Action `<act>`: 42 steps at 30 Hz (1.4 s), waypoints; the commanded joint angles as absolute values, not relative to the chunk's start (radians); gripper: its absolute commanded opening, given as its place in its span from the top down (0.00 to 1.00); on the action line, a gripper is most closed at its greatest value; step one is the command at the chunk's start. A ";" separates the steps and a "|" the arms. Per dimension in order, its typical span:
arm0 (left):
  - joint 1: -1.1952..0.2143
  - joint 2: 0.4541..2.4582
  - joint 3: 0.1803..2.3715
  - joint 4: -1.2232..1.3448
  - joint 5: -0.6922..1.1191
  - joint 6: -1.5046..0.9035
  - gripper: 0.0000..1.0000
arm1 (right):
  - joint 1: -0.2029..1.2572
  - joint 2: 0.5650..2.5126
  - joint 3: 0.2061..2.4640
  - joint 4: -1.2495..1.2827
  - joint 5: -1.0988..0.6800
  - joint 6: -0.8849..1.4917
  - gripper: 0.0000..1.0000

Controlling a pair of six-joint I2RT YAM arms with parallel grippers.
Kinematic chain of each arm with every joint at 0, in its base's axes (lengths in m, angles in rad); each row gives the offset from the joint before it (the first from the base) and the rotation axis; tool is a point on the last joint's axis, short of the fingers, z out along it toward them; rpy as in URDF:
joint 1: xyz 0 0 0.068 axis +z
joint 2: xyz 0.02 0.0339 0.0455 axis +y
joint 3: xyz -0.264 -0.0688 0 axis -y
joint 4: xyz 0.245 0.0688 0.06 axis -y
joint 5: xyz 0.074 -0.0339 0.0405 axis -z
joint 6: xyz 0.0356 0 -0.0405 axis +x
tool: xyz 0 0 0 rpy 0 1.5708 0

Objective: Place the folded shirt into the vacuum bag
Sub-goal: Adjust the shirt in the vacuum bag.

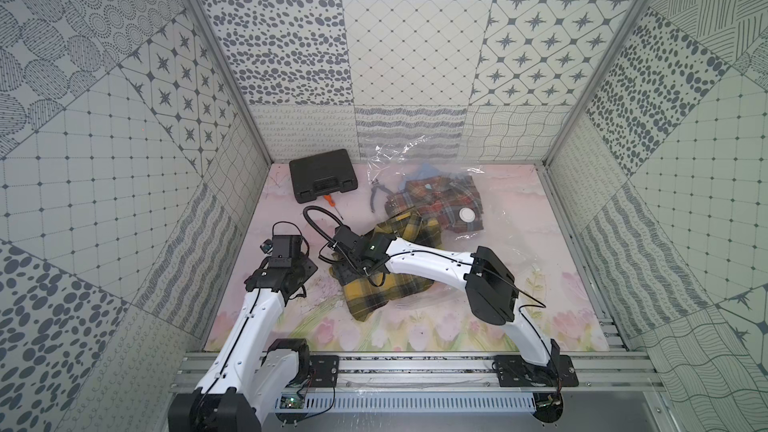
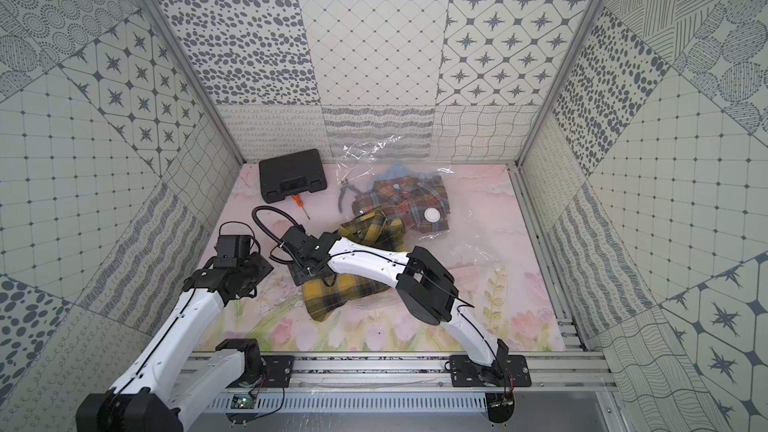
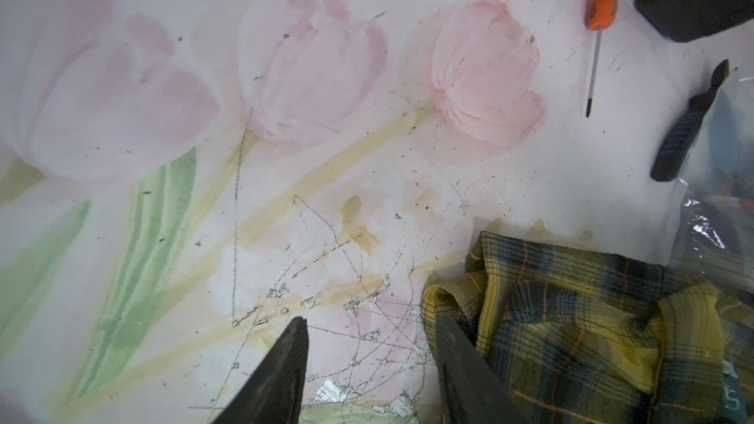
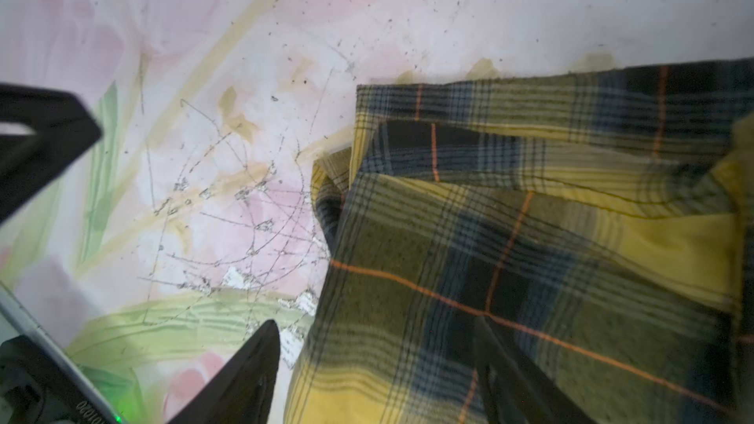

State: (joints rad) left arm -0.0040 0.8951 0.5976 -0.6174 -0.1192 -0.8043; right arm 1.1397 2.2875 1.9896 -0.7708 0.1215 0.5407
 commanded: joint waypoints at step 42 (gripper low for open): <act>-0.164 0.895 0.504 -0.340 0.362 -0.842 0.42 | 0.934 2.022 1.770 -0.618 -0.092 0.490 1.00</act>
